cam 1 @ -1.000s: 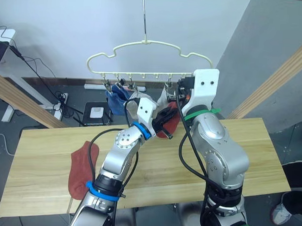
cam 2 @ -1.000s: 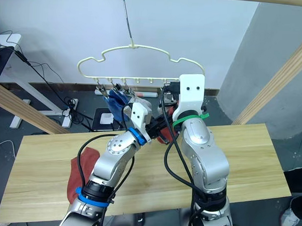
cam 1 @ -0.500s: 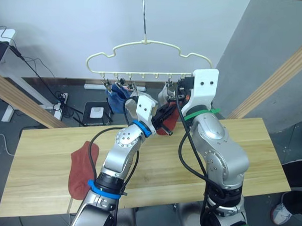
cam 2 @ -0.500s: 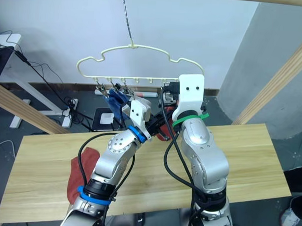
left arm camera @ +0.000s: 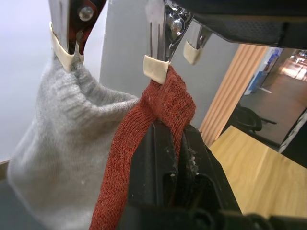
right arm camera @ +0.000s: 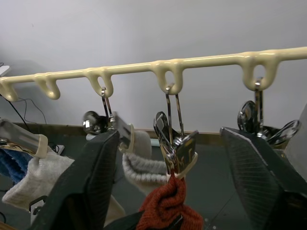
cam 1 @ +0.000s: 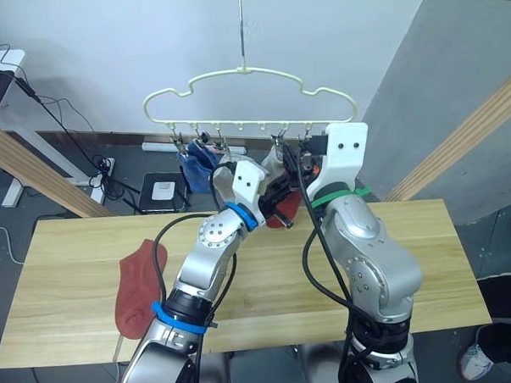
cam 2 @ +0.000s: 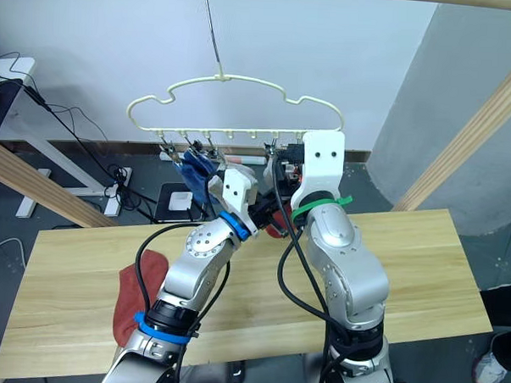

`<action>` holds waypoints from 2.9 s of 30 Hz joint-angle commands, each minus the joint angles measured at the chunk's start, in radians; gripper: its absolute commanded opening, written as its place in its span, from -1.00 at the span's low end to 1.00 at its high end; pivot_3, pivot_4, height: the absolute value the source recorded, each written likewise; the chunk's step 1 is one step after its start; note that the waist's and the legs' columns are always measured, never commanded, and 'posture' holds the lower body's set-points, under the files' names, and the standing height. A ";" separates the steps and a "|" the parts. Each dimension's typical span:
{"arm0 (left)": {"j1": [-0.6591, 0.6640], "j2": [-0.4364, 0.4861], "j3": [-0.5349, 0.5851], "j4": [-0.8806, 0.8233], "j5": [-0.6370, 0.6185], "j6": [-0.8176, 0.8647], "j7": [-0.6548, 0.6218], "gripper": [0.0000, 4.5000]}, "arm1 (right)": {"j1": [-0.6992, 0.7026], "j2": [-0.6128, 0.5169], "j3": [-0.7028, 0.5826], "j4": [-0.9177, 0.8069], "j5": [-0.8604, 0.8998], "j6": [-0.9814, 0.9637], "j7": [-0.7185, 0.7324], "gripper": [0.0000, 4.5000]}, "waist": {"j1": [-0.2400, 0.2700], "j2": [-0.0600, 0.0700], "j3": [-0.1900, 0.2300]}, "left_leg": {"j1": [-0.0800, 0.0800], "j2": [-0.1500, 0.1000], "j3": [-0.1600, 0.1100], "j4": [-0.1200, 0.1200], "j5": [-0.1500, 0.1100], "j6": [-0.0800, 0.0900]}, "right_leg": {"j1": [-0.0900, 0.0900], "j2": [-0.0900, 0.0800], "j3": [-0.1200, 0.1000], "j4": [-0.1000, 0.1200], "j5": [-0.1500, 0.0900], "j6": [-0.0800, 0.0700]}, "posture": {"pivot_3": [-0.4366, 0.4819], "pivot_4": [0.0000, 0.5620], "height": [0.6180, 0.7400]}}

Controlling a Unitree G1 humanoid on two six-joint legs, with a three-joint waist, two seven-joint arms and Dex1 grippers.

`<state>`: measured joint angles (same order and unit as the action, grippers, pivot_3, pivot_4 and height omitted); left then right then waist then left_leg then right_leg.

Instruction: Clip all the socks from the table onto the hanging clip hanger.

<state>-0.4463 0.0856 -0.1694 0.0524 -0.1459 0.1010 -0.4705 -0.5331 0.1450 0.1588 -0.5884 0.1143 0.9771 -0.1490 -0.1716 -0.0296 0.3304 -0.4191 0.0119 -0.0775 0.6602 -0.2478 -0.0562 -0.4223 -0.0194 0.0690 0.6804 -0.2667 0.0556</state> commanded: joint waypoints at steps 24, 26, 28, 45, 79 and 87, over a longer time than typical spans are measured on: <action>0.123 0.285 0.017 -0.330 -0.226 0.149 -0.379 0.21 | 0.158 -0.333 -0.020 -0.337 0.040 0.064 0.178 0.52 | -0.024 0.000 0.000 | 0.001 0.000 0.000 0.000 0.000 0.000 | 0.000 0.001 0.001 0.000 -0.001 0.001 | -0.72 0.09 1.00; 0.128 0.336 0.053 -0.377 -0.280 0.199 -0.409 0.21 | 0.160 -0.339 -0.021 -0.320 0.019 0.052 0.166 0.52 | -0.024 0.000 0.000 | 0.001 0.001 0.001 0.000 0.000 0.000 | 0.000 0.001 0.001 0.000 -0.001 0.002 | -0.72 0.09 1.00; 0.120 0.385 0.091 -0.414 -0.317 0.244 -0.422 0.21 | 0.163 -0.335 -0.029 -0.301 0.002 0.044 0.154 0.52 | -0.024 0.000 0.000 | 0.001 0.001 0.001 0.000 0.000 0.000 | 0.000 0.001 0.001 0.000 -0.002 0.003 | -0.68 0.09 1.00; 0.043 0.463 0.158 -0.487 -0.391 0.362 -0.383 0.23 | 0.121 -0.275 -0.013 -0.146 -0.068 -0.024 0.134 0.13 | -0.022 0.000 0.000 | 0.000 0.000 0.001 -0.001 0.000 0.000 | 0.000 0.001 0.001 -0.001 -0.001 0.001 | -0.60 0.05 1.00; -0.003 0.455 0.146 -0.464 -0.379 0.353 -0.386 0.23 | 0.015 -0.179 -0.064 0.079 -0.158 -0.184 0.089 0.13 | -0.017 0.000 0.000 | 0.000 0.001 0.001 0.000 0.000 0.000 | 0.000 0.000 0.001 0.000 0.000 0.001 | -0.57 0.01 1.00; -0.012 0.455 0.146 -0.456 -0.377 0.348 -0.392 0.23 | -0.018 -0.142 -0.080 0.097 -0.149 -0.194 0.089 0.13 | -0.019 0.000 0.000 | 0.000 0.001 0.001 0.000 0.000 0.000 | 0.000 0.000 0.001 0.001 0.000 0.001 | -0.58 0.02 1.00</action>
<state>-0.4454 0.5443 -0.0324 -0.3855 -0.5133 0.4697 -0.8607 -0.5388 -0.0062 0.0922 -0.4693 -0.0375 0.7998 -0.0497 -0.1903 -0.0295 0.3305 -0.4186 0.0126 -0.0770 0.6599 -0.2477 -0.0563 -0.4227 -0.0193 0.0702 0.6810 -0.2671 0.0563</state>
